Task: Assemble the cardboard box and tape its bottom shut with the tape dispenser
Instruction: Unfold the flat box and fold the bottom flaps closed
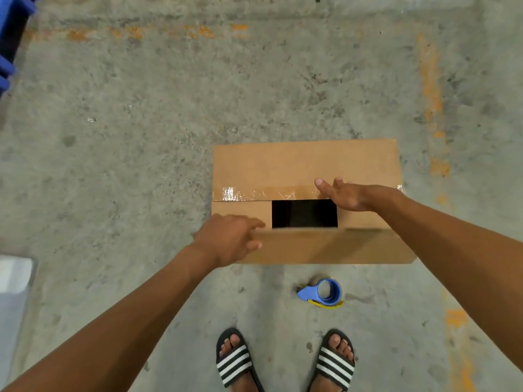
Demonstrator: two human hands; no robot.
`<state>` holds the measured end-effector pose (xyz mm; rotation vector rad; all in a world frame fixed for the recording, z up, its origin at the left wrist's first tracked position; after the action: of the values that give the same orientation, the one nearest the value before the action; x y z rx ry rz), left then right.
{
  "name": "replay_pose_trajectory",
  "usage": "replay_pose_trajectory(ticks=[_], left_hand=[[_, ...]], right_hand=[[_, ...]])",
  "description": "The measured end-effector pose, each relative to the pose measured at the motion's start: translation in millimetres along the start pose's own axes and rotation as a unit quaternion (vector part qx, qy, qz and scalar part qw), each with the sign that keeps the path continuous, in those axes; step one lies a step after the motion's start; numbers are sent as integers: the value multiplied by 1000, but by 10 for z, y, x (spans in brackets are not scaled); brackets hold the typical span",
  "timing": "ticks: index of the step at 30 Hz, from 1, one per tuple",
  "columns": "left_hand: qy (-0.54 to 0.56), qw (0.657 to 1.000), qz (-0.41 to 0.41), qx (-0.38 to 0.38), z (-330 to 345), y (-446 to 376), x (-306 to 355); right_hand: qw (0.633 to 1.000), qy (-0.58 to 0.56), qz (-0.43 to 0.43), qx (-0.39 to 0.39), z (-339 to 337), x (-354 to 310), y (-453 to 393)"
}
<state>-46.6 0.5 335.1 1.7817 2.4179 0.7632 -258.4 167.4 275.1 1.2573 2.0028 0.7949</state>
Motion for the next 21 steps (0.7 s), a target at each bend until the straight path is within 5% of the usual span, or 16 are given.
replay_pose_trajectory(ticks=[4, 10, 15, 21], left_hand=[[-55, 979, -129, 147, 191, -297, -185], [107, 938, -316, 93, 775, -410, -363], [122, 937, -282, 167, 997, -365, -381], [14, 926, -257, 275, 1077, -391, -363]], right_hand=[[999, 30, -21, 23, -16, -35, -167], [963, 113, -116, 213, 252, 75, 87], [943, 76, 9, 325, 601, 620, 145], [920, 62, 17, 386, 747, 656, 50]])
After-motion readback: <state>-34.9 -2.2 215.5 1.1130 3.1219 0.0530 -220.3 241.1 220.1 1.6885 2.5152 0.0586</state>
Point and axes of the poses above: each hand's wrist, its own y-axis away from the middle knuckle, its own z-axis out of the palm, x = y × z, the point moved 4 cm from there along -y, towards the middle knuckle, and after that the axes turned 14 degrees about x, right-handed, at the moved point
